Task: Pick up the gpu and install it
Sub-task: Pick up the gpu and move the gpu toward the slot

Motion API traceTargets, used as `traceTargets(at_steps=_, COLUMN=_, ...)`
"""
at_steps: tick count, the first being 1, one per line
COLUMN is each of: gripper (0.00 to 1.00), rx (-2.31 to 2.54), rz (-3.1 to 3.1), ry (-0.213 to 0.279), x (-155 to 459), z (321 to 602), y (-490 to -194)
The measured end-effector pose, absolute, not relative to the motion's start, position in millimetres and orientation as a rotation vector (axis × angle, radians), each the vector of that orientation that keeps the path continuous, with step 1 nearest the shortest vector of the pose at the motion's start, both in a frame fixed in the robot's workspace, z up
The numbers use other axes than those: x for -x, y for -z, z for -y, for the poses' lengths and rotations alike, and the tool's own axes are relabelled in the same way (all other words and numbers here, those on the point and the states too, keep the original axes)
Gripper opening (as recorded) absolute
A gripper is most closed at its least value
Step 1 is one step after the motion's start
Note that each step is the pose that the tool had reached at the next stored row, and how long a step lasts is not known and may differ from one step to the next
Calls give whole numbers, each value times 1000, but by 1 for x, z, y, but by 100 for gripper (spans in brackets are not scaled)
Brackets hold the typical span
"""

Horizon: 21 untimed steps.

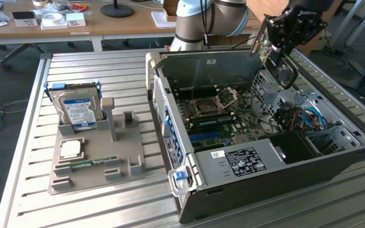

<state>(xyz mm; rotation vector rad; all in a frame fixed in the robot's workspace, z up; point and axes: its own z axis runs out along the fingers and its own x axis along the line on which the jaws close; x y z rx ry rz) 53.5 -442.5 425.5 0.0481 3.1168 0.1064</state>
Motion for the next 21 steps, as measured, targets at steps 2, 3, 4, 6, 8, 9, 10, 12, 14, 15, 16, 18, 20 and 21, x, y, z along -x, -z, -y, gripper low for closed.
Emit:
traceTargets(at_steps=2, gripper=27, rx=-48, rz=-3117, ry=-106, x=-62, z=443, y=-426)
traceTargets(at_steps=3, gripper=27, rx=-48, rz=-3117, ry=-106, x=-64, z=442, y=-426)
traceTargets(at_steps=4, gripper=27, rx=-48, rz=-3117, ry=-106, x=-65, z=442, y=-426)
traceTargets(at_steps=6, gripper=27, rx=-48, rz=-3117, ry=-106, x=-65, z=442, y=-426)
traceTargets(at_steps=8, gripper=27, rx=-48, rz=-3117, ry=-106, x=-65, z=442, y=-426)
traceTargets(at_steps=9, gripper=27, rx=-48, rz=-3117, ry=-106, x=-65, z=443, y=-425)
traceTargets(at_steps=10, gripper=27, rx=-48, rz=-3117, ry=-107, x=-65, z=443, y=-425)
traceTargets(at_steps=12, gripper=27, rx=-48, rz=-3117, ry=-109, x=-65, z=443, y=-422)
traceTargets(at_steps=14, gripper=27, rx=-48, rz=-3117, ry=-109, x=-65, z=442, y=-418)
traceTargets(at_steps=15, gripper=27, rx=-48, rz=-3117, ry=-109, x=-65, z=443, y=-416)
traceTargets(at_steps=16, gripper=27, rx=-48, rz=-3117, ry=-109, x=-65, z=442, y=-415)
traceTargets(at_steps=18, gripper=27, rx=-48, rz=-3117, ry=-109, x=-65, z=442, y=-411)
traceTargets(at_steps=20, gripper=27, rx=-48, rz=-3117, ry=-109, x=-65, z=442, y=-407)
traceTargets(at_steps=21, gripper=27, rx=-48, rz=-3117, ry=-109, x=-65, z=442, y=-406)
